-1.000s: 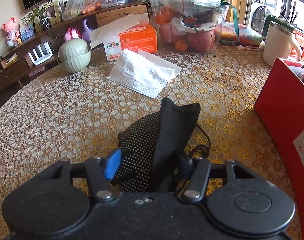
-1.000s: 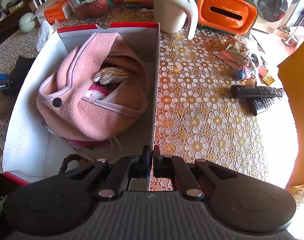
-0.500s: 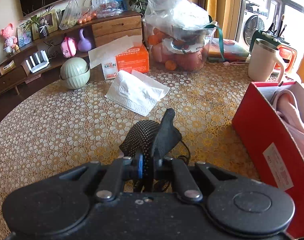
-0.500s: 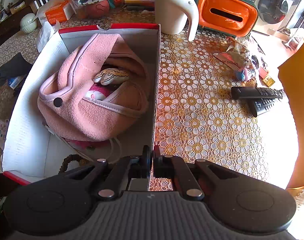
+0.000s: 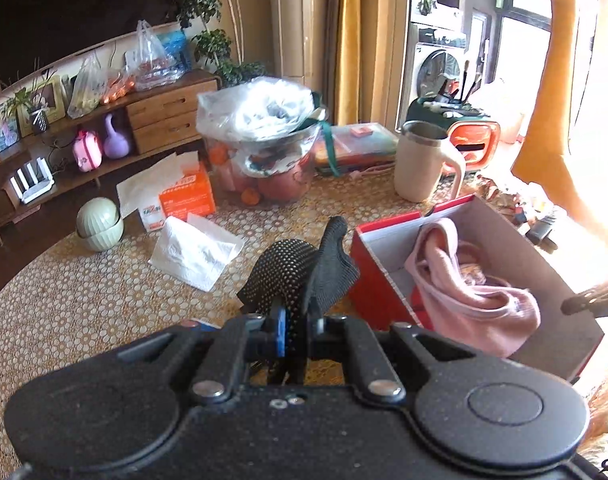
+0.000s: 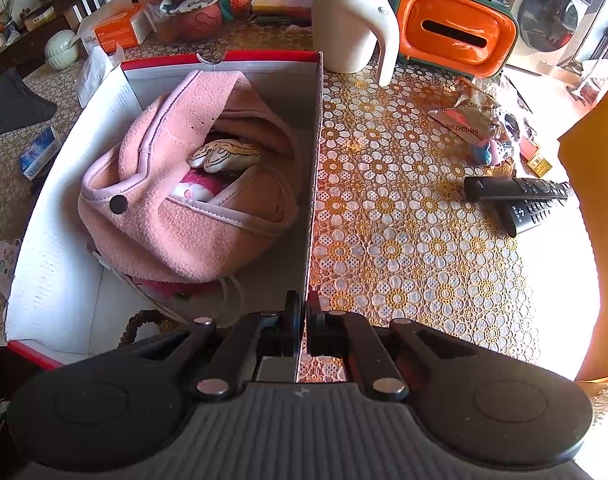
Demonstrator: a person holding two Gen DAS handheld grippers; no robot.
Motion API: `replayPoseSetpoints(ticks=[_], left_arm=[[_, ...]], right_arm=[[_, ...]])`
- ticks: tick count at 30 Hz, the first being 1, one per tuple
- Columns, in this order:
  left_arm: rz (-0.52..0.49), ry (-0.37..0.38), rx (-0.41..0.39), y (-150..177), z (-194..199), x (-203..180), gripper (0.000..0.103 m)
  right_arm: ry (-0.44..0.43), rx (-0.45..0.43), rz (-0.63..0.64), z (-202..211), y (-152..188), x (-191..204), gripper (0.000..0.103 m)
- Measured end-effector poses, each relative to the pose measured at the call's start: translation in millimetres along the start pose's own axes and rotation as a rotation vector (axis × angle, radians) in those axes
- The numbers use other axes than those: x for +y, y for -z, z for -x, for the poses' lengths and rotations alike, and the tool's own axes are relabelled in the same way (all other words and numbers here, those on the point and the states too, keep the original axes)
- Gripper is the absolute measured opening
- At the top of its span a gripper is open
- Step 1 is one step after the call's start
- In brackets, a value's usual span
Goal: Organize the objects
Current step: 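Carry the black mask into the shoebox and lower it onto the pouch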
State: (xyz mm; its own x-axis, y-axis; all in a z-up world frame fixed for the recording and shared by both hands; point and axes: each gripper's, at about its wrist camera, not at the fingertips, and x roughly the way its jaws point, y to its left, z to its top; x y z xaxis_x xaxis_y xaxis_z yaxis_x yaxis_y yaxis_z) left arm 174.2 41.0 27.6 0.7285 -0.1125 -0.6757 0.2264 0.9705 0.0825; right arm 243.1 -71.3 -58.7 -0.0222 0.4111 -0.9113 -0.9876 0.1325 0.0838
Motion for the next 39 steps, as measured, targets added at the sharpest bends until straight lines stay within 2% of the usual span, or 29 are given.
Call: replayPoseSetpoints(ticks=[7,12,18,25,33,39], left_arm=[[-0.081,0.087,-0.067,-21,16,-57,0.008],[-0.155,0.141,-0.051,-26,3,-100,0.008],[-0.243,0.168,-0.034,-26,-20,-143,0.008],[-0.302,0.151,-0.022,-30,-50,-172,0.008],[-0.346,0.099,0.050,-25,-98,-189,0.008],[-0.345,0.106,0.112,-19,-124,-193,0.011]], right_arm=[[-0.001,-0.003,-0.001,1,0,0,0.002],[-0.005,-0.006,0.002,1,0,1,0.002],[-0.015,-0.011,0.006,1,0,0,0.002],[-0.020,-0.013,0.006,0,1,0,0.003],[-0.033,-0.011,-0.002,0,0,-1,0.003],[-0.033,-0.011,-0.001,0,1,-1,0.003]])
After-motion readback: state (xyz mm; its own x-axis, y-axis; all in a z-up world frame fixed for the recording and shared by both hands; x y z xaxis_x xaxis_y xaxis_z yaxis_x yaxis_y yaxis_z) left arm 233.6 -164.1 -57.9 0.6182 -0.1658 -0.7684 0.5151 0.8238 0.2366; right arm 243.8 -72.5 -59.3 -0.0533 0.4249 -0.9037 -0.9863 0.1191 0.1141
